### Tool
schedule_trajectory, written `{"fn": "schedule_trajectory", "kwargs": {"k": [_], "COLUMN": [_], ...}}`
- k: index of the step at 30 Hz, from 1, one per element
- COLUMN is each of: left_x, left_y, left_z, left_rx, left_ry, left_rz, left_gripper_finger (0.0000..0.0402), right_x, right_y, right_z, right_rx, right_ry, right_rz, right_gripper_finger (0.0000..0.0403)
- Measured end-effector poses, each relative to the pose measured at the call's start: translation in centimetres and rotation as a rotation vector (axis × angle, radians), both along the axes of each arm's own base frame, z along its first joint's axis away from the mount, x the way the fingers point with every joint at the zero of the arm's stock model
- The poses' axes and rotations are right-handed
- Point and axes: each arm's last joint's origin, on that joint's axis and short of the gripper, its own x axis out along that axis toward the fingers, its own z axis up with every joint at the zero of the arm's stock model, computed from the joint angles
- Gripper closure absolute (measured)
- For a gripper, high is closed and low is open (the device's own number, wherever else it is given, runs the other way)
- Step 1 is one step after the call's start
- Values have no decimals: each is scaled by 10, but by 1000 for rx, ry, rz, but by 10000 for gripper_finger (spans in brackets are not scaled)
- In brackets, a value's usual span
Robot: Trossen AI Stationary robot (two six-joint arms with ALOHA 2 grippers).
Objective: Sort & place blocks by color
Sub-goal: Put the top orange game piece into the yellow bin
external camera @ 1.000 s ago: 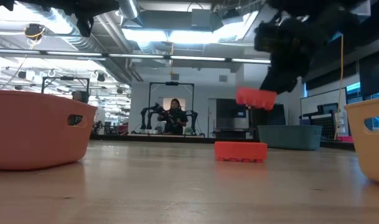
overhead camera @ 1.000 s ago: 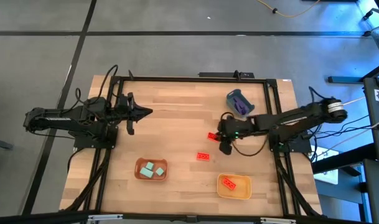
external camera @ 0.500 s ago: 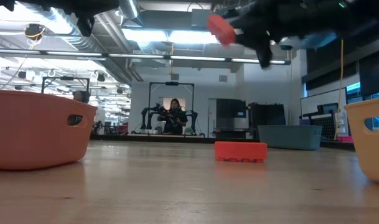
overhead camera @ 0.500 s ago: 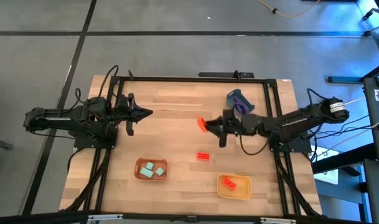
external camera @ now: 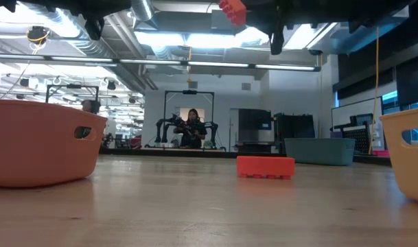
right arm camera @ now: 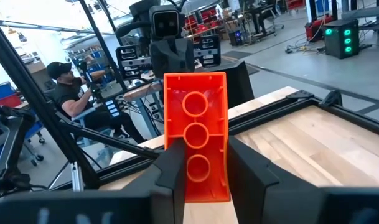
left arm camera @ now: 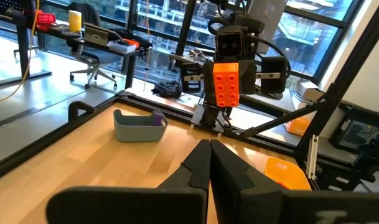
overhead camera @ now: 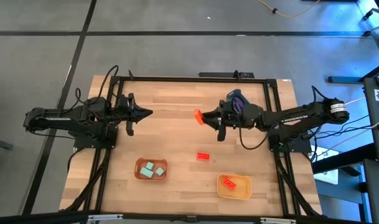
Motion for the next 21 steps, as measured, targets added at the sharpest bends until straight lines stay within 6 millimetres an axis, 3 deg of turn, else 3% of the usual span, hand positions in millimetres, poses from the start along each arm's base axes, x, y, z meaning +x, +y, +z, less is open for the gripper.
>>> {"fn": "schedule_trajectory", "kwargs": {"k": [8, 12, 16, 21], "left_x": [0, 0, 0, 0], "left_y": [0, 0, 0, 0], "left_z": [0, 0, 0, 0], "left_rx": [0, 0, 0, 1], "left_ry": [1, 0, 1, 0], "left_rz": [0, 1, 1, 4], "left_gripper_finger": [402, 402, 402, 402], "right_x": [0, 0, -4, -20], "right_y": [1, 7, 34, 89], "right_z": [0, -1, -10, -23], "right_rx": [27, 131, 301, 487], "right_ry": [-2, 13, 148, 392], "right_rz": [34, 186, 448, 659], "right_gripper_finger": [313, 313, 313, 313]}}
